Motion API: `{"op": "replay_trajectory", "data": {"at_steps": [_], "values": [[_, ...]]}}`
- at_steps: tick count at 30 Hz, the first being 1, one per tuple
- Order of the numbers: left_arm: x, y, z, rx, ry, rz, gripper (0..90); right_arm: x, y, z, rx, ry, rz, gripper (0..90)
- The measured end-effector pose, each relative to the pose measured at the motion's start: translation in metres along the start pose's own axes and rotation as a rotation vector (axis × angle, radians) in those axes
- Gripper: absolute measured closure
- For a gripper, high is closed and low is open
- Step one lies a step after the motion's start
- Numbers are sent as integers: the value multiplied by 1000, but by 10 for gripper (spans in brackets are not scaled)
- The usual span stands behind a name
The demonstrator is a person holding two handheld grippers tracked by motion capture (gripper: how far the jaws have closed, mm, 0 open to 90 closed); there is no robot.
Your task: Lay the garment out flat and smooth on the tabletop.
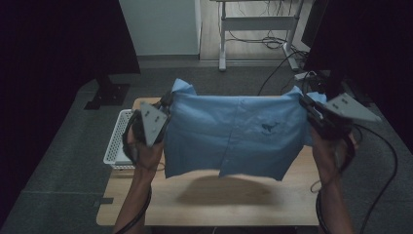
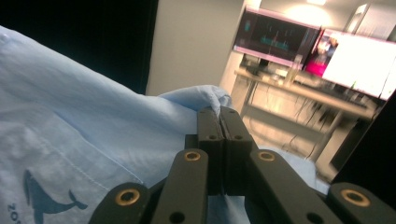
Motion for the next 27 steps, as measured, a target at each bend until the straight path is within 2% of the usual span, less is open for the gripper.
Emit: {"op": "replay_trajectory", "data": {"at_steps": [2,3,4,5,6,7,8,9,10,11,12,14,15,16,17,21,22,24,27], "values": [[28,6,-26,9,32,10,890,33,-2,-10,34,33,7,879],[41,7,-43,8,56,15,885,51,-2,-19,32,48,-1,876],[54,6,-64,-28,103,5,868,69,-2,-30,30,70,-7,863],[69,2,-90,-94,181,-31,777,86,-2,-46,31,109,-17,767],[83,-4,-122,-170,298,-74,638,105,-3,-68,23,171,-44,635],[92,-11,-152,-210,382,-109,557,121,-2,-97,27,270,-44,541],[95,-17,-179,-220,443,-121,548,133,2,-128,63,370,-16,499],[96,-25,-202,-235,513,-136,518,139,5,-157,79,434,4,482],[95,-33,-220,-260,559,-160,464,140,9,-184,72,485,16,462],[92,-41,-232,-271,578,-180,445,138,14,-206,70,519,34,443],[90,-50,-240,-281,590,-201,443,135,20,-223,83,541,59,434],[85,-72,-249,-311,611,-275,399,127,29,-247,113,576,101,412],[83,-81,-250,-305,618,-300,385,123,33,-255,118,589,119,398],[80,-88,-251,-283,627,-310,373,119,35,-261,121,599,131,390],[78,-95,-253,-277,638,-324,364,115,38,-265,122,607,140,384],[68,-116,-256,-327,640,-387,330,100,47,-272,117,615,180,329],[65,-120,-258,-348,638,-400,316,96,51,-274,117,618,195,316],[58,-130,-265,-366,652,-423,298,87,57,-279,113,616,209,290],[49,-141,-281,-382,673,-427,278,76,65,-292,113,625,228,250]]}}
Point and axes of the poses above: each handheld gripper's, and its own axes: x roughly forward along the jaws, z roughly out of its top, y roughly to its left, the point moved 10 cm from there along x, roughly forward along the jaws, and after that the axes turned 13 degrees about -z, right-handed, at the moved point
